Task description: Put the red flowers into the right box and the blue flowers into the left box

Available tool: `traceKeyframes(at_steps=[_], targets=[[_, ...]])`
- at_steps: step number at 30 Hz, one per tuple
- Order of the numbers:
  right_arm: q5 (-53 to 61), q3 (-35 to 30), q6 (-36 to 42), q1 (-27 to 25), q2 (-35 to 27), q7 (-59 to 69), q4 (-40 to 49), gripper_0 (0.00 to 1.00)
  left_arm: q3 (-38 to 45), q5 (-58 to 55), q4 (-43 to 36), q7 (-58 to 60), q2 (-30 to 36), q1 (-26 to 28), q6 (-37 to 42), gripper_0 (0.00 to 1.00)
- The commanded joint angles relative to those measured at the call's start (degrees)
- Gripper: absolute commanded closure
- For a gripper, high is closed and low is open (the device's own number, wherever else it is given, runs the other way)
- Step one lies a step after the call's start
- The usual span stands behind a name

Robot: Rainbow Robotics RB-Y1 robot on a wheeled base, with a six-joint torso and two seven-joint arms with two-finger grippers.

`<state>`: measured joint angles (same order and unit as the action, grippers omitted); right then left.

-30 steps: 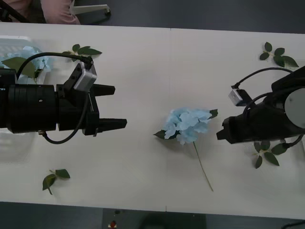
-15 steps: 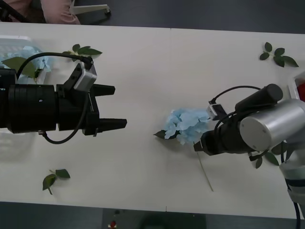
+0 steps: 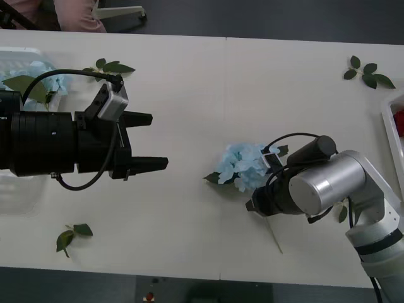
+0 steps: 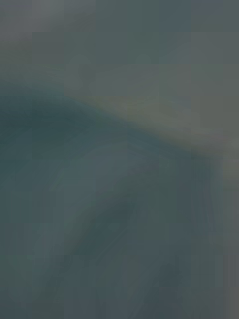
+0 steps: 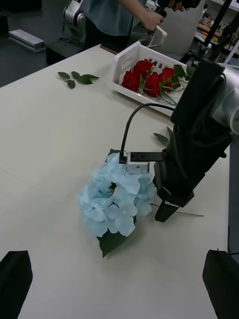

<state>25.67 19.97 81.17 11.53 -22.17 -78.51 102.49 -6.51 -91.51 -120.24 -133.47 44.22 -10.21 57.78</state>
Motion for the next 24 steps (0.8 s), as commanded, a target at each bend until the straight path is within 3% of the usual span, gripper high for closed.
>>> traceKeyframes(at_steps=[1,5,7,9,12,14,24], targets=[[-0.53,0.07,-0.57,1.82,1.43,1.87,0.52,0.01,-0.08,-0.52,-1.32,-0.21,0.52,-1.13,0.05,0.00],[-0.88,0.42,-0.57,1.91,1.61,1.87,0.52,0.04,-0.08,-0.52,-1.32,-0.21,0.52,-1.13,0.05,0.00],[-1.06,0.51,-0.57,1.82,1.61,1.96,0.52,0.29,-0.08,-0.52,-1.32,-0.21,0.52,-1.13,0.05,0.00],[-1.15,0.60,-0.57,1.82,1.61,1.87,0.52,0.73,-0.08,-0.52,-1.32,-0.21,0.52,-1.13,0.05,0.00],[-1.32,0.60,-0.57,1.82,1.87,1.96,0.52,0.92,-0.08,-0.52,-1.32,-0.21,0.52,-1.13,0.05,0.00],[-1.32,0.69,-0.57,1.82,2.05,1.96,0.52,1.00,-0.08,-0.52,-1.32,-0.21,0.52,-1.13,0.05,0.00],[-1.50,0.86,-0.57,1.82,2.13,2.57,0.52,1.00,-0.08,-0.52,-1.32,-0.21,0.52,-1.13,0.05,0.00]])
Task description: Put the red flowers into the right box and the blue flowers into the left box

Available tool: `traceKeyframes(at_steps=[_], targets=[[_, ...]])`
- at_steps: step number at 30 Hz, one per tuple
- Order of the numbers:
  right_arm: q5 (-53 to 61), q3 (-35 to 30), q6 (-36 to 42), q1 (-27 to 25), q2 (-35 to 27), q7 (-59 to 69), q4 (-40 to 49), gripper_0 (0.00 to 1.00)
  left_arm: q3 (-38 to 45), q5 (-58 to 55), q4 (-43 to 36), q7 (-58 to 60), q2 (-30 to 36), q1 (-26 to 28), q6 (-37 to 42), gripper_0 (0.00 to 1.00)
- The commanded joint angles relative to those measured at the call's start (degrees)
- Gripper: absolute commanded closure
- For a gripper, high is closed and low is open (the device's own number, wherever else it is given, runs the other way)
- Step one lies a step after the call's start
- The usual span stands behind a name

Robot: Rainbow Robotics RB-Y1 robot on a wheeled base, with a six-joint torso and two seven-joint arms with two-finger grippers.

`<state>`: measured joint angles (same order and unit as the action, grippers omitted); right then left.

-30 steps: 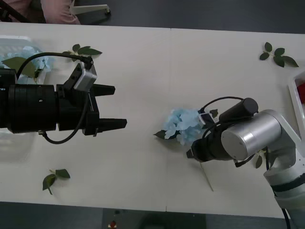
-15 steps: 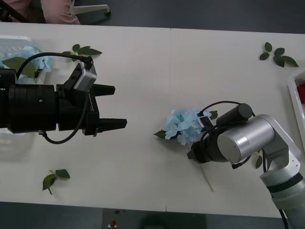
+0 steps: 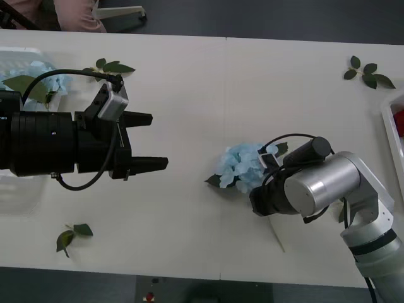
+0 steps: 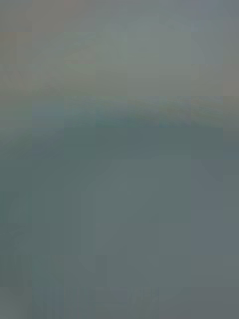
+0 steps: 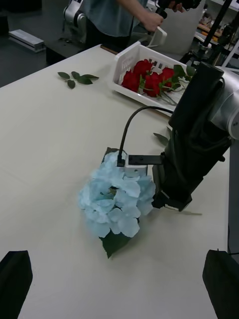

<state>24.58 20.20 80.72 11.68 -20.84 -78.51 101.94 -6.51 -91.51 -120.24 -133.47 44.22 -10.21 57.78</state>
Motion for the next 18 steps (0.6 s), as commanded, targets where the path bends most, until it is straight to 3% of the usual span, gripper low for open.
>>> traceKeyframes(at_steps=[1,10,18], targets=[[-0.41,0.72,-0.12,1.68,0.80,2.57,1.07,1.00,-0.08,-0.52,-1.32,-0.21,0.52,-1.13,0.05,0.00],[1.78,-2.00,1.64,3.09,-0.69,2.92,4.05,1.00,-0.08,-0.52,-1.32,-0.21,0.52,-1.13,0.05,0.00],[14.18,-8.86,5.94,3.26,-4.12,1.43,12.93,1.00,-0.08,-0.52,-1.32,-0.21,0.52,-1.13,0.05,0.00]])
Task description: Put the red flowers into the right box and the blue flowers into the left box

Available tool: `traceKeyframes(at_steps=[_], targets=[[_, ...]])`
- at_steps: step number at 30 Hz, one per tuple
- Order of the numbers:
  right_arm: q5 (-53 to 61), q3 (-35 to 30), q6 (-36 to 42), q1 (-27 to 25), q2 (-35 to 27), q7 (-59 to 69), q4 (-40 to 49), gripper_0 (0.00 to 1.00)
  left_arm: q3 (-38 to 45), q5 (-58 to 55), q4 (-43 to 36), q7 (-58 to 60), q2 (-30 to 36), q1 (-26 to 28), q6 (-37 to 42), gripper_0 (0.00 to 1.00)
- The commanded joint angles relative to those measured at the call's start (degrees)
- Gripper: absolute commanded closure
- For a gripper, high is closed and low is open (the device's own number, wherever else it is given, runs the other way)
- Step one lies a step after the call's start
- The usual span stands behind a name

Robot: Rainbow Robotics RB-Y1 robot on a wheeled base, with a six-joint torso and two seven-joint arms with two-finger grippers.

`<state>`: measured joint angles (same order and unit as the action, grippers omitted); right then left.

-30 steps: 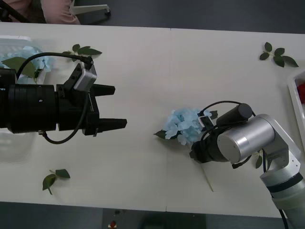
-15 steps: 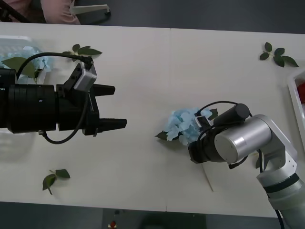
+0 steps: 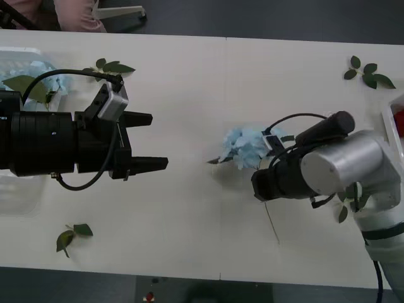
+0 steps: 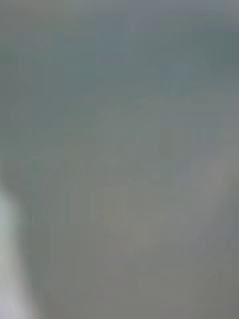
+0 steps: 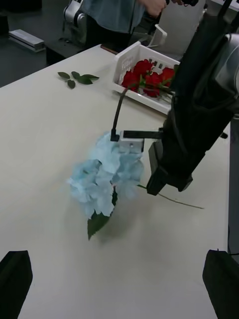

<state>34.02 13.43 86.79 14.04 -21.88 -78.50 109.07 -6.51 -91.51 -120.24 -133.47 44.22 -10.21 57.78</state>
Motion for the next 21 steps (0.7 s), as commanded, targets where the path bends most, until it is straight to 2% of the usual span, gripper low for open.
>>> traceKeyframes(at_steps=[1,4,7,13,18,19,21], targets=[[7.11,-3.24,-0.22,1.08,-3.61,0.71,7.12,1.00,-0.08,-0.51,-1.32,-0.21,0.52,-1.13,0.05,0.00],[13.09,-6.84,-0.40,1.34,-3.61,-2.98,9.05,1.00,-0.08,-0.51,-1.32,-0.21,0.52,-1.13,0.05,0.00],[26.27,-14.05,-2.33,1.34,-2.55,-10.01,9.40,1.00,-0.08,-0.51,-1.32,-0.21,0.52,-1.13,0.05,0.00],[44.55,-23.45,-2.59,1.60,-0.18,-21.00,8.26,1.00,-0.08,-0.51,-1.32,-0.21,0.52,-1.13,0.05,0.00],[60.90,-26.18,-4.00,3.45,0.61,-28.12,1.93,1.00,-0.08,-0.51,-1.32,-0.21,0.52,-1.13,0.05,0.00],[63.10,-26.18,-4.35,3.98,0.61,-28.99,0.79,1.00,-1.58,-0.43,0.18,-0.12,-0.62,0.63,-0.04,0.00],[66.44,-26.00,-4.09,5.21,0.61,-29.43,-1.23,1.00,-1.66,-1.57,0.62,-0.21,-0.97,0.89,-0.65,0.00]])
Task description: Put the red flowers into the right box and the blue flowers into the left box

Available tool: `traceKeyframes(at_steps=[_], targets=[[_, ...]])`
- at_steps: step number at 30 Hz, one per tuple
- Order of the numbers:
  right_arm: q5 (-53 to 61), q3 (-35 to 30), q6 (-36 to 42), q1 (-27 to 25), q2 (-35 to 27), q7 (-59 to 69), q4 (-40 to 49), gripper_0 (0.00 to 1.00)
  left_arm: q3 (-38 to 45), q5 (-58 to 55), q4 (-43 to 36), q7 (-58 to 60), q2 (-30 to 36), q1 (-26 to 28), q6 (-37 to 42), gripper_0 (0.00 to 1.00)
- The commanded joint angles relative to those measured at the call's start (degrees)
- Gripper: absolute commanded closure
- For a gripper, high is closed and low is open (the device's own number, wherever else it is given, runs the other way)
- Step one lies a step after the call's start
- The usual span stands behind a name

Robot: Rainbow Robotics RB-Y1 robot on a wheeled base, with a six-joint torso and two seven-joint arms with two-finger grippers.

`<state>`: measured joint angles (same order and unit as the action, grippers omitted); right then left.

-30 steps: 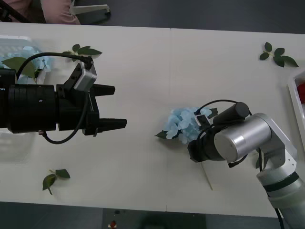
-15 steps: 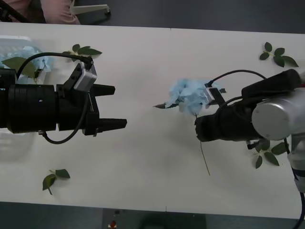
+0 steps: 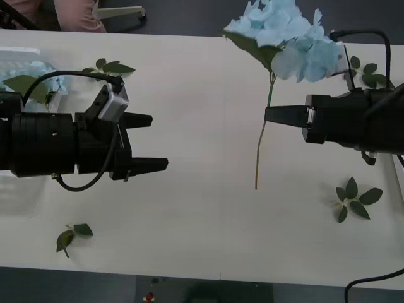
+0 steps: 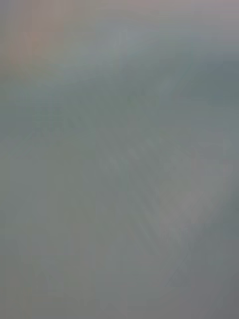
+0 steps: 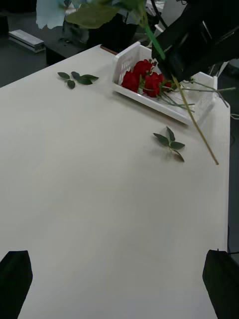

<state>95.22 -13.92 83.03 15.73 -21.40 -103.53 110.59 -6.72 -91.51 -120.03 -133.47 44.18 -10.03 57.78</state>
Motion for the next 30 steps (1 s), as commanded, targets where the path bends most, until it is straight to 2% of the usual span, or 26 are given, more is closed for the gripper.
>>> traceKeyframes(at_steps=[1,5,17,23,30], targets=[[5.51,1.79,-0.24,4.40,0.04,-4.31,-3.28,1.00,-1.46,-2.27,0.59,-0.12,-0.94,0.89,-1.09,0.00],[5.33,4.34,-0.76,7.39,0.04,-0.88,-5.21,1.00,-1.37,-5.52,1.20,1.02,-0.41,0.28,-1.71,0.00],[3.66,6.98,-1.64,12.05,0.04,7.47,-5.82,1.00,-5.68,-10.35,1.29,18.60,0.03,-4.21,-2.85,0.00],[3.66,6.98,-1.38,12.05,0.04,8.17,-5.82,1.00,-11.39,-9.83,2.52,24.49,-4.28,-6.93,-9.88,0.00],[3.66,6.98,-1.38,12.05,0.04,8.17,-5.82,1.00,-17.98,-9.83,5.77,25.10,-8.32,-11.15,-17.88,0.00]])
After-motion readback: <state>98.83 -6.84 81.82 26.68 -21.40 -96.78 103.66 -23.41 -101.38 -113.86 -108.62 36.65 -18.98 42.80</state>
